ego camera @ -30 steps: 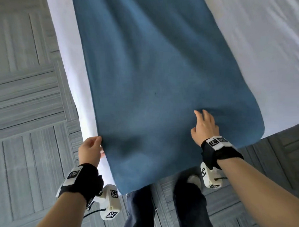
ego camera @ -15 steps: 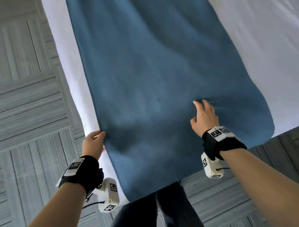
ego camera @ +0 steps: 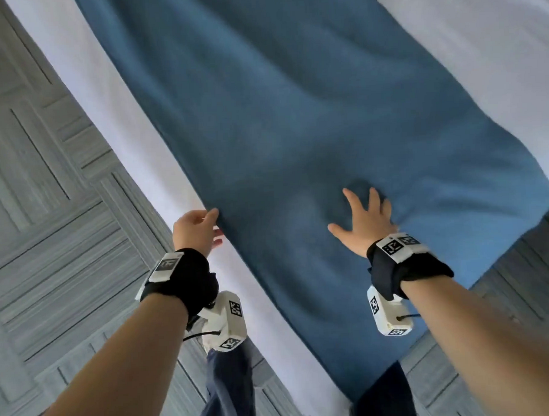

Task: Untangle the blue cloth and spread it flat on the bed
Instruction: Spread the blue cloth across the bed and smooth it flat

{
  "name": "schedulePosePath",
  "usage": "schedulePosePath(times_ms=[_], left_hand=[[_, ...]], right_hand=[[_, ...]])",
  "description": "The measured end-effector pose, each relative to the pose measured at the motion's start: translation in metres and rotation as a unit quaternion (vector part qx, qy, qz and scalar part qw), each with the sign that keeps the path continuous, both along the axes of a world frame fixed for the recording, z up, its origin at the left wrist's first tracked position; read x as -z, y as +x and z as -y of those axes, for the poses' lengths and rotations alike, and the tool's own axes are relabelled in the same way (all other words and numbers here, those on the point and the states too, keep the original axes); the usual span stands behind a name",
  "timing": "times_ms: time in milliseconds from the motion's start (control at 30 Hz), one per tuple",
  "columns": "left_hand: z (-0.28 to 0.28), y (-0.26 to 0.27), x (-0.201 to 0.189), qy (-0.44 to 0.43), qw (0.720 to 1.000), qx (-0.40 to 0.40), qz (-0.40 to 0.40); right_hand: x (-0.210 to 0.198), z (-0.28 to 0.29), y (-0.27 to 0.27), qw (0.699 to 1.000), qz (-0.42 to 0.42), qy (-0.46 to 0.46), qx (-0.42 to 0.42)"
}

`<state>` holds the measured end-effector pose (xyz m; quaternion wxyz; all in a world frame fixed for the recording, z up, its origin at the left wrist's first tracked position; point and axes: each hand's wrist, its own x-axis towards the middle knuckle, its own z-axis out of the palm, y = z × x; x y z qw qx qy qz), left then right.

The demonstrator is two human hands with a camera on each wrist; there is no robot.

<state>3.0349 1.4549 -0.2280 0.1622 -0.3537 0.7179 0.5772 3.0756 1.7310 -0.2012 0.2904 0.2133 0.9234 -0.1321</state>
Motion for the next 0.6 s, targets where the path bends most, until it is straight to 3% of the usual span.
schedulePosePath(times_ms=[100,267,433,600], left_hand=[[0.028,0.013,0.002,-0.077,0.995,0.060,-0.012],[0.049,0.001,0.007,-0.005,0.989,0.139,0.043],[0.063,-0.035,0.006,0.066,0.987,0.136,0.057],[0.064,-0.078,0.009,0.068,0.991,0.114,0.026]], right_hand=[[0.003,0.048,0.001,1.000,0.010,0.000,0.024],[0.006,0.079,0.000,0.998,0.028,0.022,0.041],[0.008,0.080,0.001,0.998,0.012,0.031,0.057],[0.008,0.080,-0.007,0.994,-0.030,0.037,0.100]])
